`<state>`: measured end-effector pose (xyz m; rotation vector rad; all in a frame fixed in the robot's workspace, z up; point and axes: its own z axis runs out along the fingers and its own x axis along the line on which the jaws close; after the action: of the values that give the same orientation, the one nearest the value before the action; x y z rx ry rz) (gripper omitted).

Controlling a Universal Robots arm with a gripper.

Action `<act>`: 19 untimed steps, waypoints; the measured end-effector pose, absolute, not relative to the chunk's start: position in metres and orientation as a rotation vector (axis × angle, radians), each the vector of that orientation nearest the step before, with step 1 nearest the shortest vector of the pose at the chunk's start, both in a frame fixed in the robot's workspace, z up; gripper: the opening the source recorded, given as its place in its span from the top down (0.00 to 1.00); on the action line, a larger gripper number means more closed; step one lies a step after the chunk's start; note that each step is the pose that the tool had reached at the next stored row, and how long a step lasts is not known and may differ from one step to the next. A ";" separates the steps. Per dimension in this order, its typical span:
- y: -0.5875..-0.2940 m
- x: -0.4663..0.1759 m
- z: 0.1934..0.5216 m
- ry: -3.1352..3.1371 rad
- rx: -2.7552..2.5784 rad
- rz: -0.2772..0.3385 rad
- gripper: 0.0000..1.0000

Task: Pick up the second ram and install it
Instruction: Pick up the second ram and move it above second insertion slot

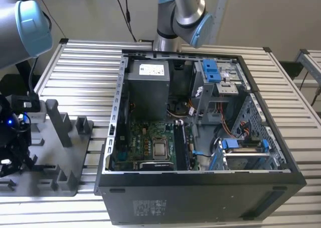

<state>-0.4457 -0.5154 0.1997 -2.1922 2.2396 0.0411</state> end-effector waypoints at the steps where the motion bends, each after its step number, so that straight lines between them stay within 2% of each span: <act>1: -0.515 -0.446 0.200 2.240 -2.192 0.041 0.86; 9: -0.515 -0.446 0.204 2.240 -2.192 0.041 0.86; 19: -0.515 -0.446 0.235 2.240 -2.192 0.041 0.86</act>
<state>-0.4457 -0.5154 0.2346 -2.1921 2.2396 0.0411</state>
